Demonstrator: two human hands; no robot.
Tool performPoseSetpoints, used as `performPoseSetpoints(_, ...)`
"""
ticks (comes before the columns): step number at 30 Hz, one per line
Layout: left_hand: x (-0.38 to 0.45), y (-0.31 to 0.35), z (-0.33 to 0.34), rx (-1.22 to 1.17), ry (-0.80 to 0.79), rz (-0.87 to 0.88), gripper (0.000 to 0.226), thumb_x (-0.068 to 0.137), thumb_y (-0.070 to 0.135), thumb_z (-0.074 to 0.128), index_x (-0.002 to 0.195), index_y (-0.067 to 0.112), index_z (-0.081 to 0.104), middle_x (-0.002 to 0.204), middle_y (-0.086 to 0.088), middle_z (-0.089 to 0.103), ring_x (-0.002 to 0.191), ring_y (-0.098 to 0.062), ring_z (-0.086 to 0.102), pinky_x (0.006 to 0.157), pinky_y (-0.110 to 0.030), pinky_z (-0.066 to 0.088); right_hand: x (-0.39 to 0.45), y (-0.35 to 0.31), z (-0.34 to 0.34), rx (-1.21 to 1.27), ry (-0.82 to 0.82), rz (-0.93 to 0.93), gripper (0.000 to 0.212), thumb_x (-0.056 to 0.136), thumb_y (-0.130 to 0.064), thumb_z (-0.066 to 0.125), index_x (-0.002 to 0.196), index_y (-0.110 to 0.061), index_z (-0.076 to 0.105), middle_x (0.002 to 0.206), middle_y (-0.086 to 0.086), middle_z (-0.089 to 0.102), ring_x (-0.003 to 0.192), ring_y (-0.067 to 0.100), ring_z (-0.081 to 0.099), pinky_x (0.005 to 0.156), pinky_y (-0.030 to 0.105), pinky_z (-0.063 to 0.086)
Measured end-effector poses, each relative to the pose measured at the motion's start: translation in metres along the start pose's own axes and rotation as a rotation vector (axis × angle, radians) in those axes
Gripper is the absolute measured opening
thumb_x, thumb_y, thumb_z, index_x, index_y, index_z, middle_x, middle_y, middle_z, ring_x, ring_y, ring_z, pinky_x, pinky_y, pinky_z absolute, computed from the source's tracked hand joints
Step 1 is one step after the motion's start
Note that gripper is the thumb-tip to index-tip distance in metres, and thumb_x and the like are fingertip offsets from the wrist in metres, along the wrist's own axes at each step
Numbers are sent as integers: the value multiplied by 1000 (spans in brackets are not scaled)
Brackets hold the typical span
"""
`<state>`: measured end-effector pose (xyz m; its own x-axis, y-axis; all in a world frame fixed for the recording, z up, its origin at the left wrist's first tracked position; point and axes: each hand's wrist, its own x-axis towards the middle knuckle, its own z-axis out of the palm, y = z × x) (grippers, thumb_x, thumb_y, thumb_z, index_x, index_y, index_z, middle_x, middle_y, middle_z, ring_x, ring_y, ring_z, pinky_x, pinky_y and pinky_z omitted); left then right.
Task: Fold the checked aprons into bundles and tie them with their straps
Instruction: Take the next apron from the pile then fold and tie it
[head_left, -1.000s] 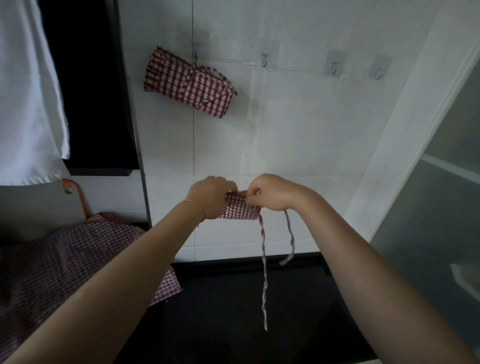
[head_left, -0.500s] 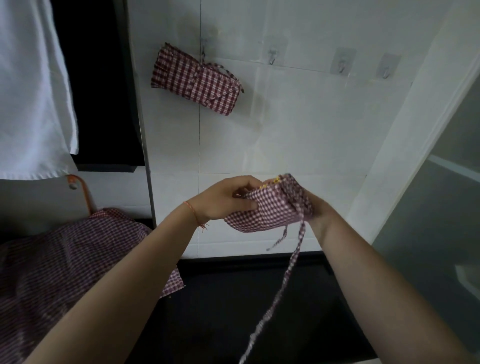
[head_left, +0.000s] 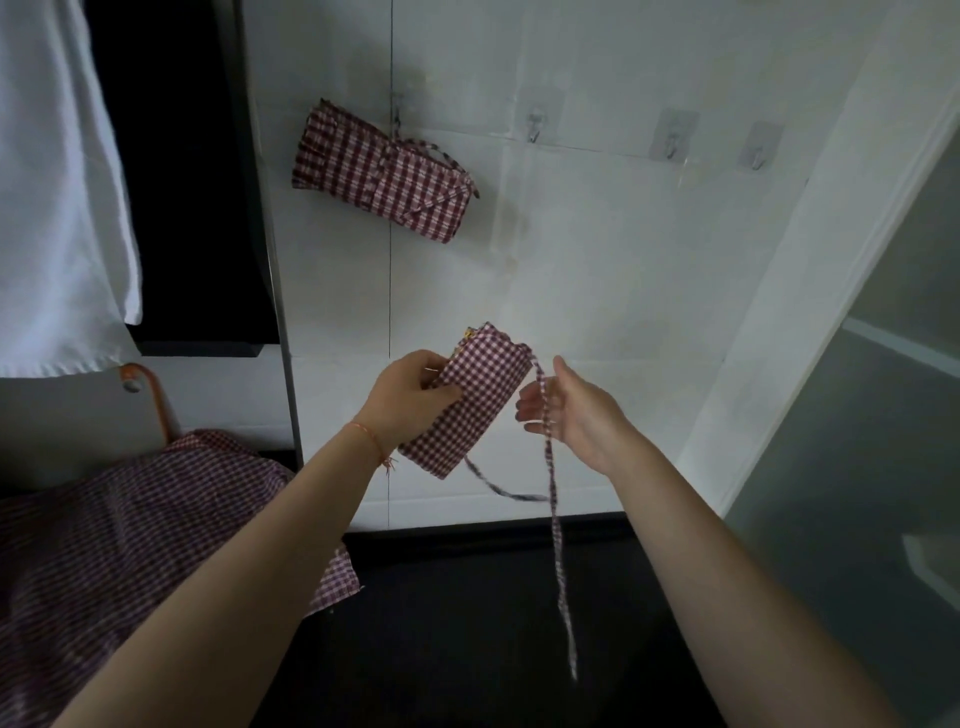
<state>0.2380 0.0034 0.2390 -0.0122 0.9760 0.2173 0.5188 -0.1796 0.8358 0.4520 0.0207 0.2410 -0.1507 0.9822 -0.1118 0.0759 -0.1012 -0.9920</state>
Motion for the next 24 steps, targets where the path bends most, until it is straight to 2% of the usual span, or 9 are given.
performPoseSetpoints(2,4,-3,2,64,23,-19,36,95,24,61,128,11,57,125,-5,64,101,-17,56,89,-30,47,-4,0,1,46,-70,-8,55,105,-47,36,95,-3,67,78,12,67,72,25,67,86,43,55)
performPoseSetpoints(4,6,-6,4,81,46,-51,38,93,26,62,128,11,58,125,-5,64,99,-16,55,88,-29,47,-7,1,10,-44,-73,-51,39,107,-34,39,99,-5,63,69,7,57,55,18,55,72,39,53)
performPoseSetpoints(6,6,-8,6,94,64,-75,39,93,27,62,128,11,59,125,-5,64,99,-15,55,86,-29,48,-9,4,18,-89,-48,-85,31,106,-23,38,101,-5,62,66,4,46,49,15,37,54,30,39)
performPoseSetpoints(9,4,-13,7,165,81,-64,40,92,27,62,129,13,59,124,-4,65,100,-17,57,86,-28,49,-14,2,25,-242,-15,-138,31,106,-19,36,107,-6,64,63,0,44,46,11,31,46,24,24)
performPoseSetpoints(13,3,-16,7,227,120,-75,40,91,28,60,128,14,59,120,-3,65,94,-16,54,85,-30,50,-17,-1,31,-594,38,-197,33,105,-23,36,111,-11,66,68,-1,51,50,4,42,52,19,32)
performPoseSetpoints(17,1,-17,10,254,143,-88,37,90,29,61,124,17,60,111,0,65,90,-16,55,76,-29,49,-21,-3,39,-506,99,-309,32,104,-21,39,108,-14,69,67,-3,53,48,2,44,50,17,35)
performPoseSetpoints(20,-4,-17,16,422,159,-11,25,89,29,59,111,19,63,100,0,68,83,-20,58,67,-28,47,-19,-5,47,-487,153,-403,31,103,-20,41,104,-12,71,63,-10,52,54,2,47,59,21,37)
performPoseSetpoints(22,-6,-18,20,441,169,15,22,89,31,60,107,18,62,95,-1,67,81,-20,59,64,-27,44,-21,-8,54,-521,121,-451,30,104,-19,42,103,-10,71,62,-17,53,59,-3,48,63,19,36)
performPoseSetpoints(24,-6,-18,21,282,171,-20,24,89,34,64,105,17,63,93,2,64,84,-18,59,66,-26,44,-26,-6,59,-563,7,-475,29,105,-18,42,102,-11,71,56,-21,54,53,-7,47,57,12,34)
